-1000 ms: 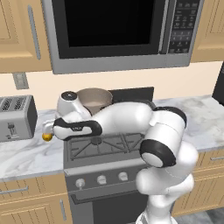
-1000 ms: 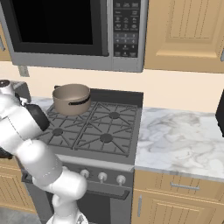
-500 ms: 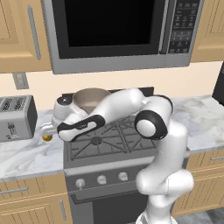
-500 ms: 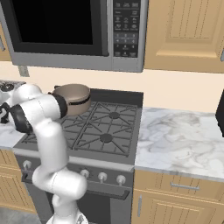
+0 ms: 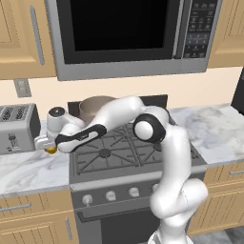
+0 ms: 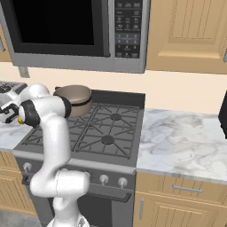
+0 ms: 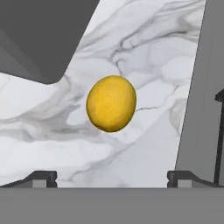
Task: Turn on the burner for the pot on the stove. Wait thirty seconds for the pot to heat up. Then add the lemon to the pot.
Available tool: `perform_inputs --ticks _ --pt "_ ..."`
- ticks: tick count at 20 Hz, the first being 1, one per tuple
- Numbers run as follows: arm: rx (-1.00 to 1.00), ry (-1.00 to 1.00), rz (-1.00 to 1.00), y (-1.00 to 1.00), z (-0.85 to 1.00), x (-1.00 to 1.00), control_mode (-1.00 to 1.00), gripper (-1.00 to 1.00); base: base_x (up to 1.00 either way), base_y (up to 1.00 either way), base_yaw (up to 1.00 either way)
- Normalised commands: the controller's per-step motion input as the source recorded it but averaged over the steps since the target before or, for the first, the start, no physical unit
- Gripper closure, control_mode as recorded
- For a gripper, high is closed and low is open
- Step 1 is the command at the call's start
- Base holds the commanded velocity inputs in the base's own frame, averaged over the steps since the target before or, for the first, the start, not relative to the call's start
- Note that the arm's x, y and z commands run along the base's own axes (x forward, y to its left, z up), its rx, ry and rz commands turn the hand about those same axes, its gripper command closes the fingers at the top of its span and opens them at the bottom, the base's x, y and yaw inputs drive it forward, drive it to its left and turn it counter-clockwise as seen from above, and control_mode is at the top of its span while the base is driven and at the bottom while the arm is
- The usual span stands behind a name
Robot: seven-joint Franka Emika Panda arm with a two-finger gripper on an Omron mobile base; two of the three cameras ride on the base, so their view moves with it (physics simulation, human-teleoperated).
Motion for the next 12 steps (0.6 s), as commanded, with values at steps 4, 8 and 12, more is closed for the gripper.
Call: perform_inputs --ticks 4,8,12 --pt "-0.02 0.02 0.00 0.07 -0.15 0.46 -1.00 -1.00 0.00 0.00 0.00" --pt "-0.04 0.01 0.00 0.00 -0.19 0.43 -1.00 -1.00 0.00 0.00 0.00" --pt "-0.03 0.01 0.00 0.00 -0.34 0.23 -1.00 -1.00 0.00 0.00 0.00"
